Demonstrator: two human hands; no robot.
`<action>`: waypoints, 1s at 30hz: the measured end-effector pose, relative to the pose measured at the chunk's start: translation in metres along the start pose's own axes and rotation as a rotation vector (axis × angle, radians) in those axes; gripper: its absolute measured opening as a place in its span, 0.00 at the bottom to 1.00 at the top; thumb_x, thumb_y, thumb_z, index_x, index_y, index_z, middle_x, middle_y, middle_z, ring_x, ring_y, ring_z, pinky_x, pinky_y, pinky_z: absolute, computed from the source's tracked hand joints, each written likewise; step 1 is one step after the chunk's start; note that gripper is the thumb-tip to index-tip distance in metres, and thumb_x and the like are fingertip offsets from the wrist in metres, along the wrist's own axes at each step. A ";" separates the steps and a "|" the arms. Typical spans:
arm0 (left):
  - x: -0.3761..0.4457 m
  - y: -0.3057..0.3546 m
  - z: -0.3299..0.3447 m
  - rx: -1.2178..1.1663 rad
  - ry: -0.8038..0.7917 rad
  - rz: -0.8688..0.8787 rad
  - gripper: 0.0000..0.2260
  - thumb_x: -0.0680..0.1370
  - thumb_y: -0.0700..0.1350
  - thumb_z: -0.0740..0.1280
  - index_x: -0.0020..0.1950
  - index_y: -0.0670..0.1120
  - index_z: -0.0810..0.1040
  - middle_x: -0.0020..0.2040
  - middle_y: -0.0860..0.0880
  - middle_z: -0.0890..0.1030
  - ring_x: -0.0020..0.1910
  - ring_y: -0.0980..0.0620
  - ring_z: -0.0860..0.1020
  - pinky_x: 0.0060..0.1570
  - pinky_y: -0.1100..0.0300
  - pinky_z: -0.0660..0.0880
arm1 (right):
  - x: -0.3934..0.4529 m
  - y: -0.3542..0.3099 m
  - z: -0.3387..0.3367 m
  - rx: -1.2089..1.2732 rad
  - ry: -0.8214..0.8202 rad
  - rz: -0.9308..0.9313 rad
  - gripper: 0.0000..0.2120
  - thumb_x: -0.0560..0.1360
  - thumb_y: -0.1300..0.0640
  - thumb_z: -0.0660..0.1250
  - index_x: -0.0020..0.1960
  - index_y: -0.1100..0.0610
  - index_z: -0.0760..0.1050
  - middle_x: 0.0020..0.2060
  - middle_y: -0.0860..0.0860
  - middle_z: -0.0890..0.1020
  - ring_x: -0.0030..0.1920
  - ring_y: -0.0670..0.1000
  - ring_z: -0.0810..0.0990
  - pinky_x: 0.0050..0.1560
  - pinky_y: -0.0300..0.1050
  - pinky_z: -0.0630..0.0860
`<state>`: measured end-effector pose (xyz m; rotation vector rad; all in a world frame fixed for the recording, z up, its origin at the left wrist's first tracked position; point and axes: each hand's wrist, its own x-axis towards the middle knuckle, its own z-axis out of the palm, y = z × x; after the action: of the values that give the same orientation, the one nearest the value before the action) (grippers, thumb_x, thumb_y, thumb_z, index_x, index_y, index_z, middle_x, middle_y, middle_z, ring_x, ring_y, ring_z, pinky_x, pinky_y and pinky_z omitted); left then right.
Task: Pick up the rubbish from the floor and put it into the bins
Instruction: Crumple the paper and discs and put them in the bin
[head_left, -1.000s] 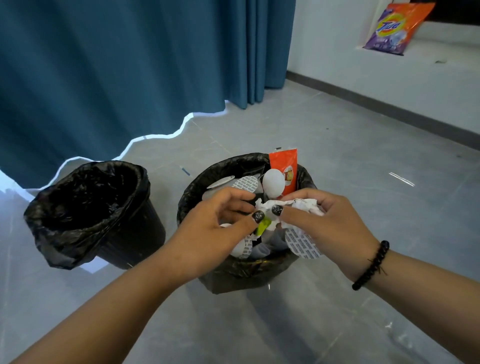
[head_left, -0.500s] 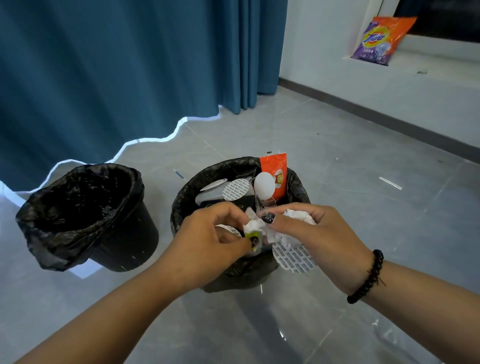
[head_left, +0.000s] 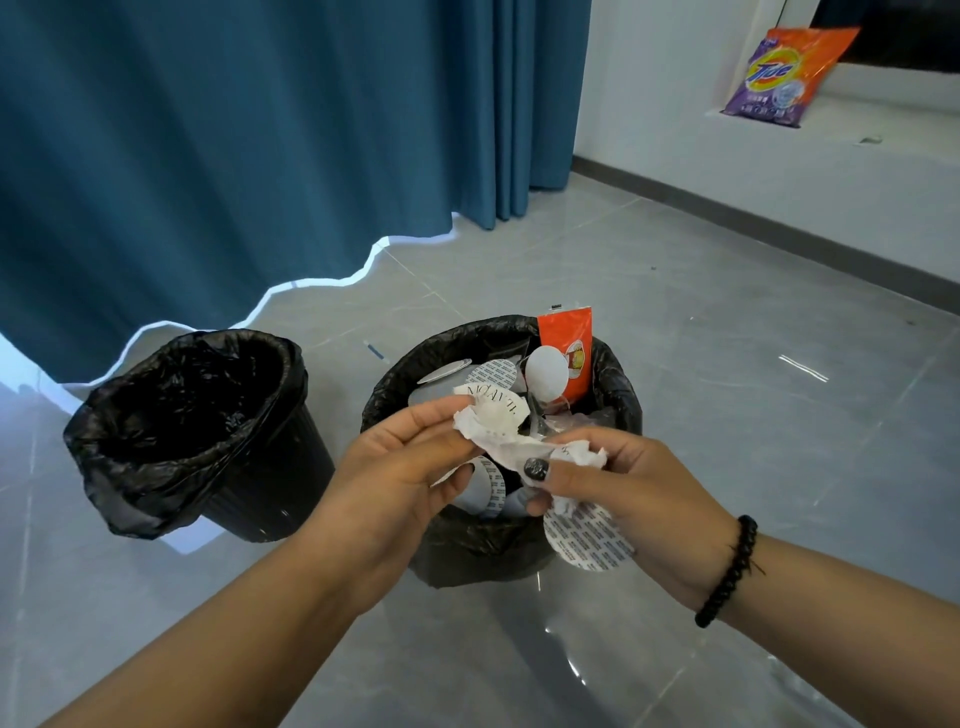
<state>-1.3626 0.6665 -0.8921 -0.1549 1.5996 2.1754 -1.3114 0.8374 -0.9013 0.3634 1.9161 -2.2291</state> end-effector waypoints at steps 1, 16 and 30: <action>-0.001 0.000 0.000 0.005 -0.007 -0.012 0.15 0.64 0.40 0.70 0.50 0.46 0.82 0.50 0.46 0.85 0.45 0.54 0.82 0.47 0.58 0.73 | 0.000 0.003 0.001 -0.037 -0.013 0.012 0.07 0.68 0.63 0.73 0.45 0.55 0.83 0.39 0.58 0.85 0.41 0.57 0.84 0.45 0.48 0.78; -0.005 0.014 -0.008 0.648 -0.255 -0.010 0.07 0.64 0.38 0.75 0.40 0.46 0.86 0.48 0.51 0.85 0.49 0.53 0.83 0.51 0.61 0.79 | 0.010 -0.005 -0.007 -0.418 0.105 -0.160 0.20 0.63 0.67 0.76 0.47 0.47 0.78 0.46 0.47 0.81 0.46 0.46 0.80 0.47 0.42 0.79; 0.009 0.001 0.000 0.253 0.145 0.148 0.04 0.71 0.32 0.70 0.42 0.39 0.83 0.39 0.46 0.86 0.39 0.52 0.85 0.35 0.66 0.79 | 0.005 -0.006 0.006 -0.516 0.118 -0.664 0.12 0.66 0.64 0.72 0.43 0.48 0.83 0.46 0.44 0.80 0.51 0.40 0.78 0.53 0.26 0.69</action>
<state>-1.3712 0.6686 -0.8947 -0.1223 2.0100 2.0843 -1.3185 0.8329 -0.8967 -0.2663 2.8873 -1.9153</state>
